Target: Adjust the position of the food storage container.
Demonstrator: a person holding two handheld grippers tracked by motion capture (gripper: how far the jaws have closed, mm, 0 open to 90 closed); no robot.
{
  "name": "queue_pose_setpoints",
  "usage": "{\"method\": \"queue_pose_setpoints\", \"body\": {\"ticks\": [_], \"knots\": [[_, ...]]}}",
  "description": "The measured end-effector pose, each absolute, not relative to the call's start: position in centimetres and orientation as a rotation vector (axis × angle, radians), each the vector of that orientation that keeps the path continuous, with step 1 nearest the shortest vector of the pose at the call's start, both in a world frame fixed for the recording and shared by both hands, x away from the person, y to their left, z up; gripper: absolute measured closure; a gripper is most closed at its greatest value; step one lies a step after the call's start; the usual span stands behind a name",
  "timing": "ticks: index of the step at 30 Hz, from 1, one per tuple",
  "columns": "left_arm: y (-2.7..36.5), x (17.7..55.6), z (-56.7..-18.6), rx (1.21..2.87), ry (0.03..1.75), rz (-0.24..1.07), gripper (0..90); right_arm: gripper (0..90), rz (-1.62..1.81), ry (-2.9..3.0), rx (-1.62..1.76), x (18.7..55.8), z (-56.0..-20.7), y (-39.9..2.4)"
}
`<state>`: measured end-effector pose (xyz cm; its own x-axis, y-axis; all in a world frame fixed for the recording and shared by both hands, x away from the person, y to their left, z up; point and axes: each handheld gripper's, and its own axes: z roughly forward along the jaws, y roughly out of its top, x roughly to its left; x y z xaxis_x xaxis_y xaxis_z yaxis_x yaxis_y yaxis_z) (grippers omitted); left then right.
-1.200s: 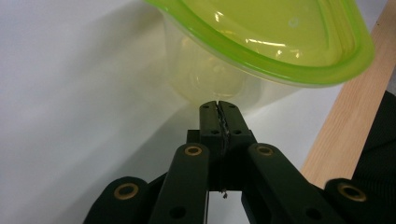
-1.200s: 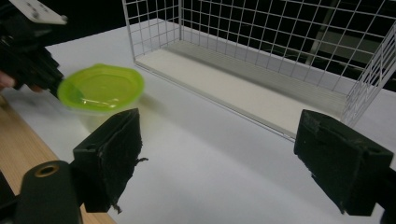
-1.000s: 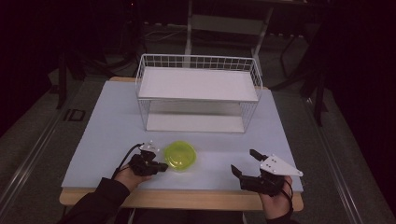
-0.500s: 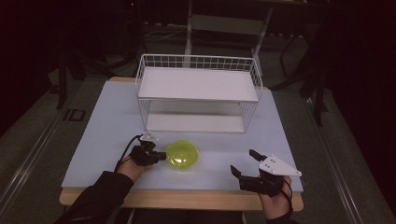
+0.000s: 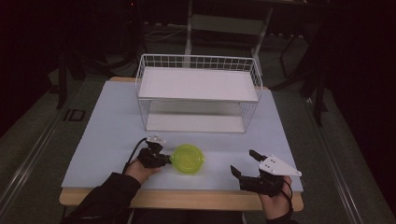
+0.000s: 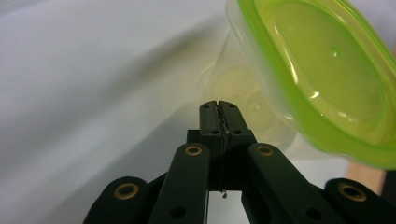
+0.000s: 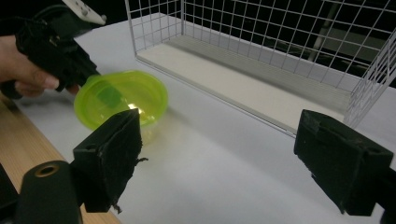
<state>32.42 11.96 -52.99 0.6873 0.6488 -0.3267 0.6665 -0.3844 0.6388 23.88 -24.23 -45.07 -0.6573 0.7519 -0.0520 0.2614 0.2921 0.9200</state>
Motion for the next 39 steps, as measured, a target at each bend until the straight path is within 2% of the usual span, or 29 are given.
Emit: {"method": "queue_pose_setpoints", "body": {"ticks": [5,20,29,31,32,34,37,39], "knots": [[10.6,31.4,-53.3,2.127,0.997,-0.089,90.0,15.0,1.35,2.082,0.905,23.9,-45.1,-24.3],[6.9,31.4,-53.7,2.119,0.936,-0.142,90.0,15.0,1.352,2.085,0.908,23.9,-45.1,-24.4],[8.4,31.3,-52.7,2.121,0.95,-0.108,88.5,15.0,1.349,2.084,0.909,23.9,-45.1,-24.4],[8.4,31.3,-52.7,2.121,0.95,-0.108,85.5,15.0,1.348,2.085,0.91,24.0,-45.1,-24.4],[9.9,30.8,-51.2,2.086,0.947,-0.053,74.8,15.0,1.344,2.088,0.914,24.0,-45.1,-24.4],[10.8,30.3,-50.1,2.055,0.933,-0.022,59.0,15.0,1.341,2.094,0.914,24.0,-45.2,-24.4],[12.0,29.6,-48.7,2.028,0.914,0.009,41.5,15.0,1.337,2.096,0.913,24.1,-45.2,-24.3],[12.7,29.1,-48.1,1.98,0.905,0.015,33.2,15.0,1.331,2.101,0.918,24.2,-45.3,-24.3]]}}
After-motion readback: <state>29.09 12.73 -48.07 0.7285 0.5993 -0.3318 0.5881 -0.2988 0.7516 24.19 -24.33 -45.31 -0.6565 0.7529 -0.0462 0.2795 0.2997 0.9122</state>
